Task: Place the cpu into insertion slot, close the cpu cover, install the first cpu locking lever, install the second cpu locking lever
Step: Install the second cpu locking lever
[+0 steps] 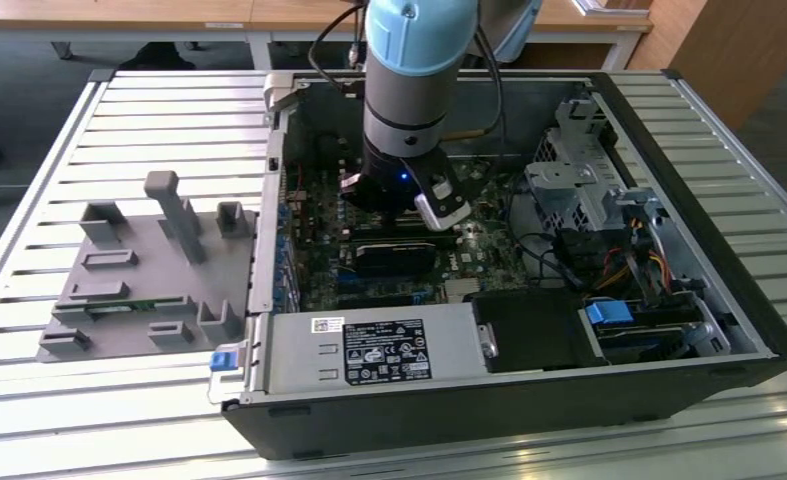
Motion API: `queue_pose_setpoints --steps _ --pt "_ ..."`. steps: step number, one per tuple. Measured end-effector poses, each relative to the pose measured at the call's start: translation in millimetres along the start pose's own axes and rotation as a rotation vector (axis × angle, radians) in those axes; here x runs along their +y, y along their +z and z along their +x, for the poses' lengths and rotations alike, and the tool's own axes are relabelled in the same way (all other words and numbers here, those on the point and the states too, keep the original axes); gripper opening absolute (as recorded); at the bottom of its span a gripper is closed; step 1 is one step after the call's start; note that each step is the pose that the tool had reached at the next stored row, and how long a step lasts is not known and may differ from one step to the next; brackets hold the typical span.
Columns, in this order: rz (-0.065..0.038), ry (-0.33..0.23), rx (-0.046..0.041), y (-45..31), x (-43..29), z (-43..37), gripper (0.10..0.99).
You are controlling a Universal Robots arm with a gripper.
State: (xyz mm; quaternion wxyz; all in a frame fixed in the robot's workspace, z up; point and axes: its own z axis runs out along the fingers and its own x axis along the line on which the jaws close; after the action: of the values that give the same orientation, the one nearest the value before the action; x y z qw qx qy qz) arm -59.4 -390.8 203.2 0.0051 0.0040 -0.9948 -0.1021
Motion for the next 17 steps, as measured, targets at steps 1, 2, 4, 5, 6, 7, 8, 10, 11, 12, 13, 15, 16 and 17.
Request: queue_pose_setpoints --steps 1,2,4,5,6,7,8,10,11,12,13,15,16,17 --pt "-0.003 0.0 0.0 0.2 -0.5 0.4 0.106" --pt "-0.004 0.0 -0.0001 0.4 -0.8 0.7 0.106" --pt "-0.005 0.0 -0.0002 1.0 -1.2 1.5 0.106" --pt "-0.005 0.0 -0.0001 1.2 -1.5 2.3 0.106" --pt "-0.005 0.0 0.0 1.4 -1.7 3.5 0.106" --pt "-0.005 0.0 0.0 1.5 -1.8 5.3 0.106" --pt "-0.006 0.0 0.0 1.6 -1.8 7.0 0.106" --pt "-0.007 0.0 -0.0001 2.1 -2.5 8.2 0.106" --pt "-0.008 0.0 -0.0001 2.3 -3.1 8.2 0.106" --pt "-0.011 0.001 -0.0002 2.5 -3.8 8.2 0.106" --pt "-0.014 0.002 -0.0003 2.7 -4.5 8.2 0.106" --pt "-0.021 0.002 -0.0006 3.1 -6.0 8.2 0.106" --pt "-0.025 0.002 -0.0007 3.1 -6.6 8.3 0.106" --pt "-0.029 0.002 -0.0008 3.2 -6.9 8.6 0.106"
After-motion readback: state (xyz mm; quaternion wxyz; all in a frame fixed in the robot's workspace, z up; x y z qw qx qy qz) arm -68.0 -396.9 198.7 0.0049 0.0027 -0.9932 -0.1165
